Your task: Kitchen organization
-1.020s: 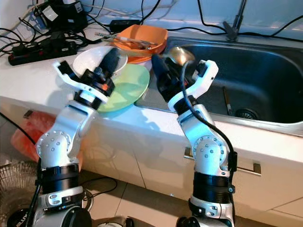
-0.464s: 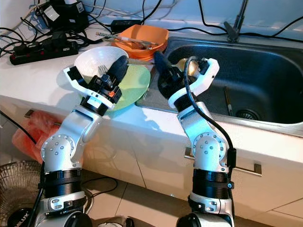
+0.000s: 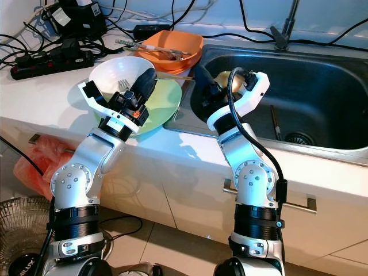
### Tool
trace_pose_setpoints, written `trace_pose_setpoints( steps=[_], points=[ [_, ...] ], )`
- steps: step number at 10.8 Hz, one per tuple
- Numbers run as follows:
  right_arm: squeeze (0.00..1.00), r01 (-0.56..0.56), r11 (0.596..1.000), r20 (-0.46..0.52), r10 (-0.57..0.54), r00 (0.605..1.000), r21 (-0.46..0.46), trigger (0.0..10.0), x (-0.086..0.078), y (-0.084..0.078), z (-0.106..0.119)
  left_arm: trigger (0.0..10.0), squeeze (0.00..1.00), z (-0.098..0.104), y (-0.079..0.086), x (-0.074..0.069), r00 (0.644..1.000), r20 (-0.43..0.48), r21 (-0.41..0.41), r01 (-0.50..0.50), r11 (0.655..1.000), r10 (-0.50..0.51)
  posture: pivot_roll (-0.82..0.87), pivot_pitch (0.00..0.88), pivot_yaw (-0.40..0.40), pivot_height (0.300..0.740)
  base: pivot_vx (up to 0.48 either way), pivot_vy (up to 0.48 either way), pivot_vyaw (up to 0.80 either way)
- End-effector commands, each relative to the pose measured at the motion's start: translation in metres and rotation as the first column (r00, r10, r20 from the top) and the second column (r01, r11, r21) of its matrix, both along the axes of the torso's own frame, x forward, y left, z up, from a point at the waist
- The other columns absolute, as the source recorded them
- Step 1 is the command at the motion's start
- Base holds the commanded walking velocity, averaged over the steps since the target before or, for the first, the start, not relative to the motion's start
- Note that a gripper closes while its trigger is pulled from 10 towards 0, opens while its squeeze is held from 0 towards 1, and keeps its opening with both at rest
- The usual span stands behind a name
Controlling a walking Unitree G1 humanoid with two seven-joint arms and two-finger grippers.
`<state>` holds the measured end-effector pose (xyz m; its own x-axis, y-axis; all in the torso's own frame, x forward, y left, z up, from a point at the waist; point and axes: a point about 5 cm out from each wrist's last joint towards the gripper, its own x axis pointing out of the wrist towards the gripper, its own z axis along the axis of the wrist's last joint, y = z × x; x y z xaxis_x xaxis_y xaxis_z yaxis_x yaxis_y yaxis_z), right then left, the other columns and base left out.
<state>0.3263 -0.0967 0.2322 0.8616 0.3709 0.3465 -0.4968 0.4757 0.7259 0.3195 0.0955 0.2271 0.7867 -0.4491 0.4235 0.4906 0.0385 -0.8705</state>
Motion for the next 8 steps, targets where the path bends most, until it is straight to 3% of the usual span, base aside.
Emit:
trace_pose_setpoints(
  steps=[1,6,7,8],
  points=[
    [0.00,-0.020,0.999,0.034,0.018,0.999,0.045,0.0,0.001,0.008,0.013,0.0,0.00,0.000,-0.005,-0.002,1.000,-0.007,-0.016,0.008,1.000,-0.008,0.08,0.060,0.101,0.740,0.000,0.000,0.00],
    [0.00,-0.039,0.992,0.015,0.038,0.999,0.116,0.0,0.003,0.010,0.016,0.0,0.00,-0.005,-0.003,0.001,0.999,-0.041,0.004,-0.001,1.000,0.001,0.08,0.057,0.097,0.740,0.000,0.000,0.00],
    [0.00,-0.037,0.992,0.013,0.036,0.999,0.120,0.0,0.004,0.009,0.016,10.0,0.91,-0.010,-0.006,0.002,0.998,-0.061,0.063,0.002,0.998,0.001,0.09,0.057,0.096,0.740,0.000,0.000,0.00],
    [0.00,-0.032,0.993,0.015,0.031,0.999,0.113,0.0,0.004,0.009,0.016,10.0,1.00,-0.012,-0.006,0.003,0.997,-0.073,0.079,-0.003,0.997,0.009,0.08,0.057,0.096,0.740,0.000,0.000,0.00]
  ],
)
